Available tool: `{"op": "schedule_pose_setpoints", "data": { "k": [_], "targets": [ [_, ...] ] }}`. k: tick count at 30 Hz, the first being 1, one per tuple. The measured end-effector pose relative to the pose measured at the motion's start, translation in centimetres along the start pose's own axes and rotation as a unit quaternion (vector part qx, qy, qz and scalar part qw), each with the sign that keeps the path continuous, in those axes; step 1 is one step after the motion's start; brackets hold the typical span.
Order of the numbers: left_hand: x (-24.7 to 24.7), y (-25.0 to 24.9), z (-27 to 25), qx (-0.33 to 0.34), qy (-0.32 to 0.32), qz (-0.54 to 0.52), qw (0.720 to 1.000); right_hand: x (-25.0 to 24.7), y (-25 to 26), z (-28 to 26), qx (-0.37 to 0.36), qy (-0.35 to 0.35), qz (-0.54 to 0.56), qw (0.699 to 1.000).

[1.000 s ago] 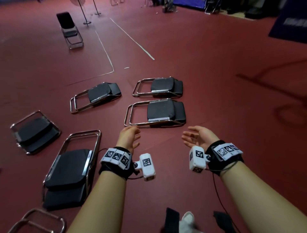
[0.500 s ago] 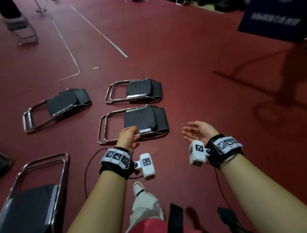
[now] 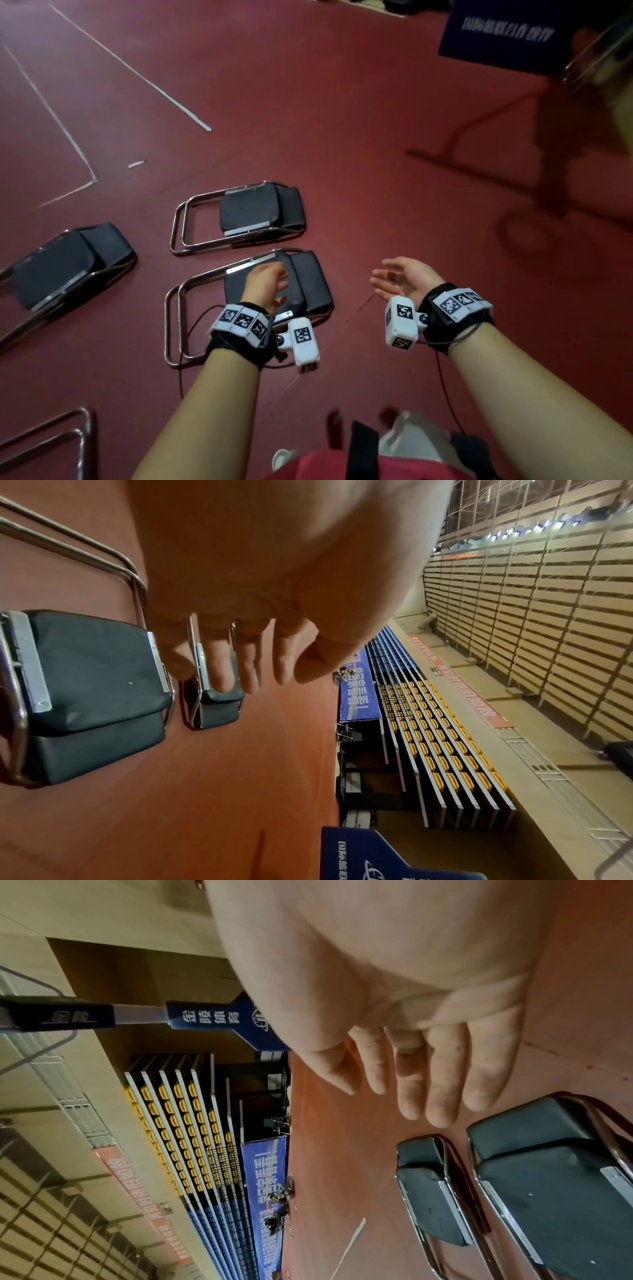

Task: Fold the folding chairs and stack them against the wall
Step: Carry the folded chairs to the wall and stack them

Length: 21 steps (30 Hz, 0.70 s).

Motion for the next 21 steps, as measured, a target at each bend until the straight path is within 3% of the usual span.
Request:
{"op": "schedule_pose_setpoints", "data": {
  "k": [7, 13, 17, 21],
  "targets": [
    [2.5, -2.2, 9.7, -0.022, -0.072, -0.06, 0.995, 3.1, 4.5, 13.4, 0.066, 0.04, -0.089, 0.993],
    [5.5, -1.4, 17.1, -0.054, -0.204, -0.149, 0.966, 7.8, 8.2, 27.5, 0.125, 0.11, -0.224, 0.96],
    [7.4, 2.0, 21.0, -0.099, -0.258, -0.166, 0.947, 10.1, 7.2, 34.8, 0.151, 0.135, -0.301, 0.932],
    [8.4, 7.2, 25.0, -0.149, -0.28, -0.169, 0.933, 10.7, 3.0, 40.5, 0.207, 0.148, -0.347, 0.903]
  ]
}}
Point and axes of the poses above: each hand's wrist, its own z-axis towards the middle knuckle, its own x-axis out of the palm, y = z × x, the point moved 5 cm from there along z, towards the middle knuckle, and after that the axes turned 2 degrees about -x, right-handed, at the moved point
